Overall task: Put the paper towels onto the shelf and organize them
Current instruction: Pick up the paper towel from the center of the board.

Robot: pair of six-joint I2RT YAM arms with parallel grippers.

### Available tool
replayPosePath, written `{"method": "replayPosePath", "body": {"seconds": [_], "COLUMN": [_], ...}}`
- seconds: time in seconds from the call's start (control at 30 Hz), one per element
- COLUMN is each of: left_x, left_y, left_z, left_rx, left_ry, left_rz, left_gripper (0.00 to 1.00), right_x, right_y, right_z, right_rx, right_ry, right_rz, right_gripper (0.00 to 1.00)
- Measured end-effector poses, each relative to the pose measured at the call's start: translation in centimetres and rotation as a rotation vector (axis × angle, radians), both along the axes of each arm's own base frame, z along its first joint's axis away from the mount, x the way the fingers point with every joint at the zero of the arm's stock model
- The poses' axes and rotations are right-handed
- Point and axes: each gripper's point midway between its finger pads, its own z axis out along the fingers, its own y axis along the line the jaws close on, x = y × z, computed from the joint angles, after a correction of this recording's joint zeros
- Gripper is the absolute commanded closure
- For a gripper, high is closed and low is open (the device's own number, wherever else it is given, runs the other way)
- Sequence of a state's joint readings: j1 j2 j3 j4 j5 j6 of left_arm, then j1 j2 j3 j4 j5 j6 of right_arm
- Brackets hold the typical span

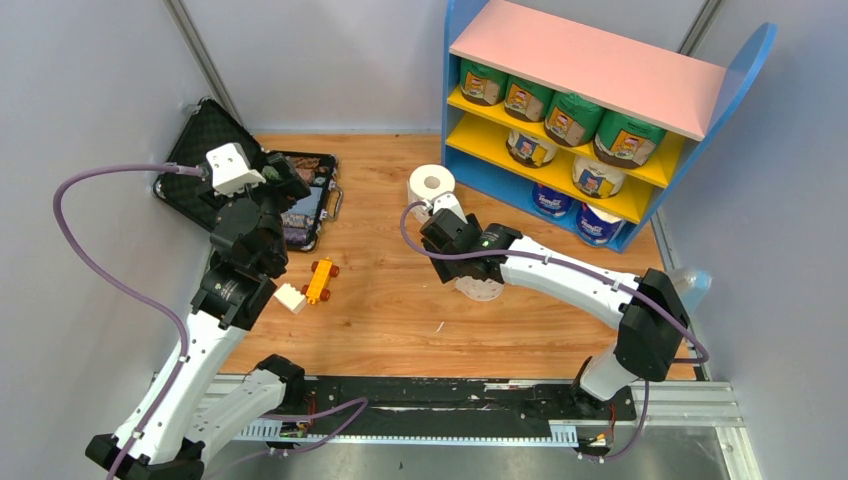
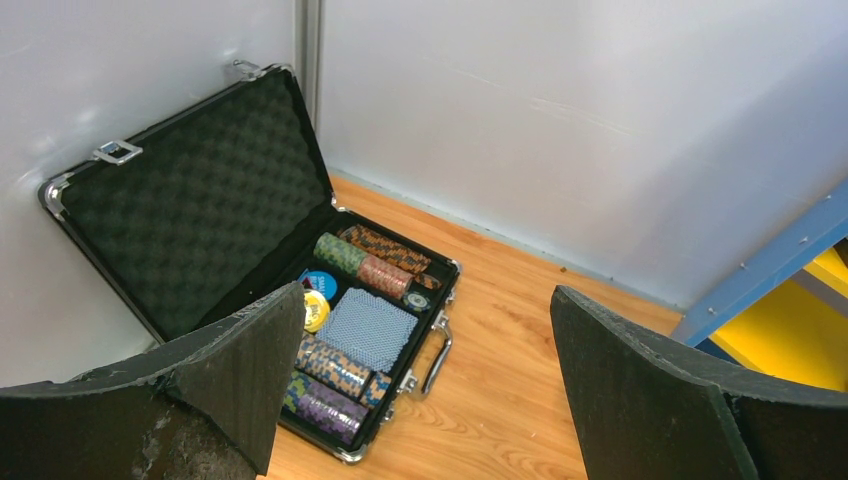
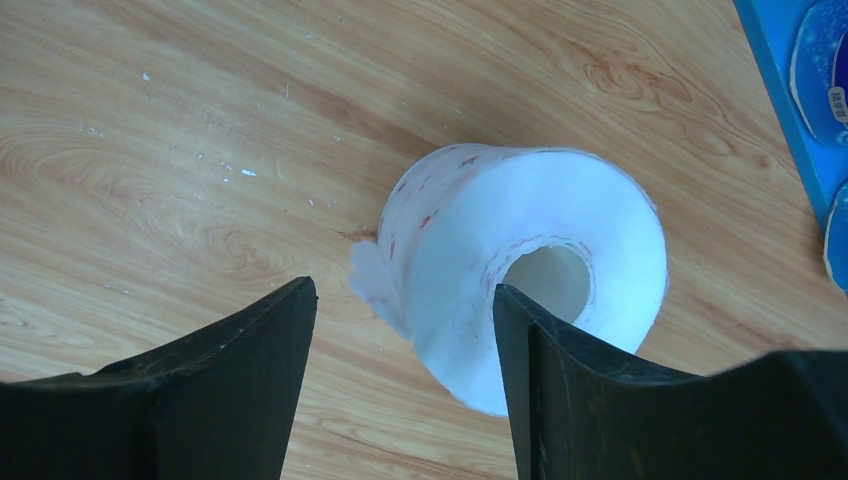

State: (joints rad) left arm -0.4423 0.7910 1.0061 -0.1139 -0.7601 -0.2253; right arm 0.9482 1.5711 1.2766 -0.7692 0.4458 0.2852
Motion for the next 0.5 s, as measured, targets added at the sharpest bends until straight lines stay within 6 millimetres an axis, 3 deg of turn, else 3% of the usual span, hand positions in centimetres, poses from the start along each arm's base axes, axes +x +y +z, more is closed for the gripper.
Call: {"method": "replayPosePath", "body": {"seconds": [0.33, 0.5], "left_x": [0.0, 0.1], "left_y": [-0.2, -0.2], "left_z": [0.0, 0.0], "left_rx": [0.0, 0.0], "left_ry": [-0.001, -0.001], "left_rz": [-0.009, -0.011], "left_gripper": [0.0, 0.0], "right_x": [0.3, 0.8], "right_y": [-0.7, -1.1], "right_z": [-0.2, -2.2], "right_rx": [-0.03, -0.092], "right_ry": [-0.006, 0.013], "right_rz": [-0.019, -0.032], "right_gripper": [0.35, 0.39]}}
